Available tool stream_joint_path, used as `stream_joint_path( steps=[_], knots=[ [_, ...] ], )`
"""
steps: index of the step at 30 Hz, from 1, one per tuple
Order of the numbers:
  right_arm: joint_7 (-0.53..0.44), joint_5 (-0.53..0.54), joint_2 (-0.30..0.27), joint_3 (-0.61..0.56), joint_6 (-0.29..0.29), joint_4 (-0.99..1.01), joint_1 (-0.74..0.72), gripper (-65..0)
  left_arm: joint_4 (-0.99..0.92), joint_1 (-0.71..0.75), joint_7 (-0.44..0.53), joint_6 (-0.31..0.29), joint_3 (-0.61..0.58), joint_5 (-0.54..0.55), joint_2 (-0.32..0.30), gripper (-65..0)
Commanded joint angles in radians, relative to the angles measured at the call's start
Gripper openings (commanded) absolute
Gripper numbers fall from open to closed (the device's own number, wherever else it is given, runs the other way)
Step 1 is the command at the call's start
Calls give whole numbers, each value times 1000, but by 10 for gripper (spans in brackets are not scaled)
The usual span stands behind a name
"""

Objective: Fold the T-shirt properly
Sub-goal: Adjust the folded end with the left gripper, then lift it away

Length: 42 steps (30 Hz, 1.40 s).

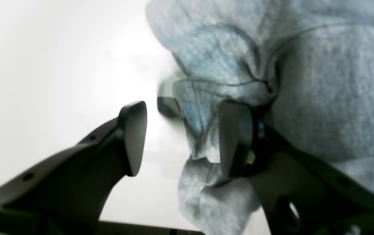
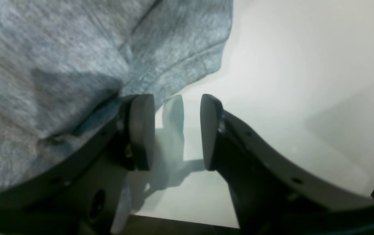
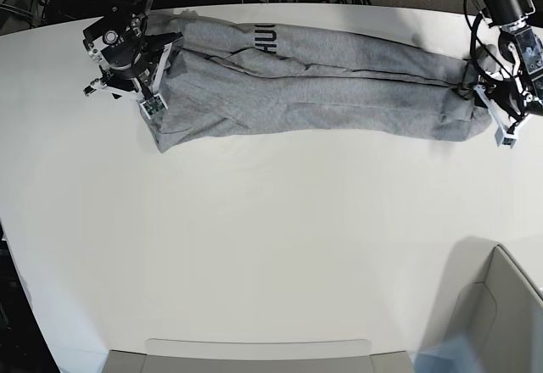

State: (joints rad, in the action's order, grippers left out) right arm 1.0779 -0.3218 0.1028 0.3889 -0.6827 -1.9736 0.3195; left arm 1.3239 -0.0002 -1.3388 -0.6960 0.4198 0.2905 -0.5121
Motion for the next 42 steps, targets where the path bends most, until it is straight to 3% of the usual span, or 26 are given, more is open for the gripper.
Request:
stream_joint_path(
  steps=[1, 4, 9, 11, 13, 14, 15, 18, 22, 32, 42],
  knots=[
    [-6, -1, -4, 2, -15, -13, -6, -416, 12, -5, -14, -2, 1, 13, -10, -303],
    [-6, -1, -4, 2, -15, -13, -6, -416, 13, -5, -14, -2, 3, 17, 0, -304],
    [-6, -3, -4, -1, -15, -11, -16, -416, 29, -5, -14, -2, -6, 125, 20, -320],
    [-6, -3, -4, -1, -15, -11, -20, -416, 12, -5, -3, -2, -9, 126, 40, -399],
    [-6, -3, -4, 0, -15, -11, -20, -416, -10, -5, 0, -2, -9, 118, 50, -528],
    [-6, -3, -4, 0, -15, -11, -20, -416, -20, -5, -3, -2, -16, 95, 50, -622],
    [-6, -3, -4, 0, -15, -11, -20, -416, -33, -5, -5, -2, -22, 62, 50, -650],
    [-6, -3, -4, 0, -15, -11, -20, -416, -88, -30, 20, -2, -22, -92, 31, -650],
    [-6, -3, -4, 0, -15, -11, -20, -416, -160, -87, 65, -2, -17, -190, -9, -650],
    [-6, -3, -4, 0, -15, -13, -26, -416, -172, -175, 43, -2, 98, -201, -87, -650],
    [-6, -3, -2, 0, -15, -13, -24, -416, -168, -179, 29, -2, 100, -195, -92, -650]
  ],
)
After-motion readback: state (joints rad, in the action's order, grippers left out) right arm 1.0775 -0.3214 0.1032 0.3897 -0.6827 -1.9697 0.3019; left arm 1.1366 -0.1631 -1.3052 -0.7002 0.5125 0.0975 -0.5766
